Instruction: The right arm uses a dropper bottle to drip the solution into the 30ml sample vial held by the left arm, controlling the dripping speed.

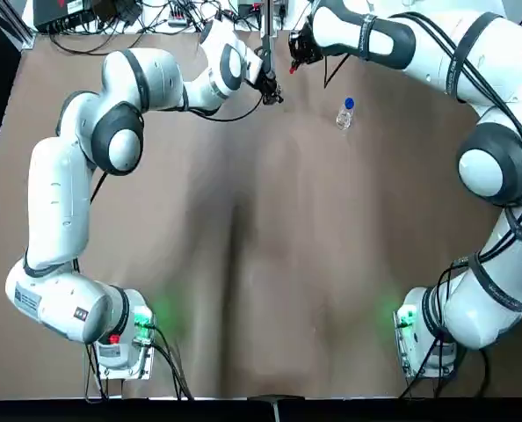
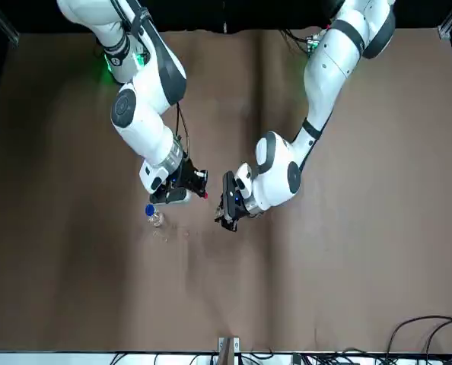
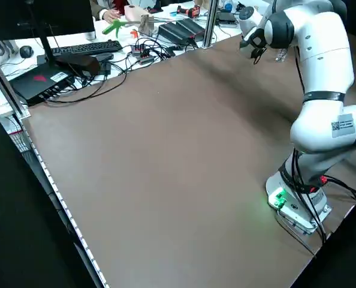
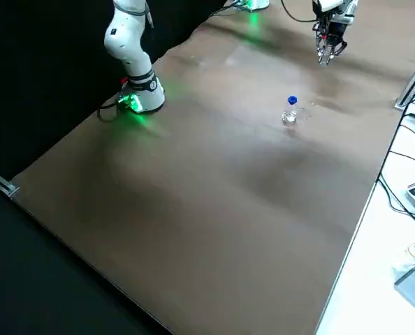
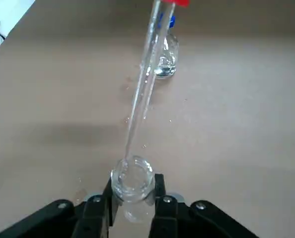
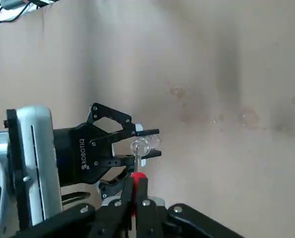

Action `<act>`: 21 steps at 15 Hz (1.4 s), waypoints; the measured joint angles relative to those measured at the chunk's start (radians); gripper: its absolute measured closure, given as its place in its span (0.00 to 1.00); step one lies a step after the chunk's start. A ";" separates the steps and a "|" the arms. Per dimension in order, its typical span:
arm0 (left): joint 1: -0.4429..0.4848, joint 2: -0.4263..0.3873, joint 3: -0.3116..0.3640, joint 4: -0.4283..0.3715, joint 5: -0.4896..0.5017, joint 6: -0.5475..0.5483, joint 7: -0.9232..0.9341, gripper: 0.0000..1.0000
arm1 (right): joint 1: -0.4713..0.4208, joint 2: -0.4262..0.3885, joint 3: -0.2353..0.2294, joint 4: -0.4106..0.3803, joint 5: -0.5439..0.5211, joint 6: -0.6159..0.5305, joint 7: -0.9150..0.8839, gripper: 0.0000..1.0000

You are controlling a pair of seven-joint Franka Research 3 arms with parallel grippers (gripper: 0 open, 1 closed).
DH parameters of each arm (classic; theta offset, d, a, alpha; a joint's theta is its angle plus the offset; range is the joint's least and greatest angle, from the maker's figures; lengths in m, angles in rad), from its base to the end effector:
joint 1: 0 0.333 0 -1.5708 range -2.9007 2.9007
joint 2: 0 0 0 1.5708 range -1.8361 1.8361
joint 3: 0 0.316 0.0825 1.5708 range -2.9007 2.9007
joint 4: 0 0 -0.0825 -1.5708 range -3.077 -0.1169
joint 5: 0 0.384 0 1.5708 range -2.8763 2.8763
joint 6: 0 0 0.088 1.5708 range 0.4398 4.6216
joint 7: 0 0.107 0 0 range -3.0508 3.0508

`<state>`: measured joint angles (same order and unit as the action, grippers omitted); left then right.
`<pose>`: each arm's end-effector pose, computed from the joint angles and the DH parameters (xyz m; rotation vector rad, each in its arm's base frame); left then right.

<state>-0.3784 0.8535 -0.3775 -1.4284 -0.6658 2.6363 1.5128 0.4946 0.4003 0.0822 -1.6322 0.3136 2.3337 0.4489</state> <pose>0.6044 -0.4559 0.2431 1.8137 -1.7759 0.7560 0.5843 0.3776 0.4203 -2.7384 0.0917 -0.1641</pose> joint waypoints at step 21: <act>0.002 0.000 0.000 0.002 0.000 0.001 0.000 0.69 | -0.105 -0.085 -0.010 0.023 -0.004 -0.293 0.049 0.96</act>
<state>-0.3763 0.8533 -0.3775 -1.4269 -0.6658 2.6368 1.5128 0.3898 0.3151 0.0717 -1.6096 0.3099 2.0408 0.4974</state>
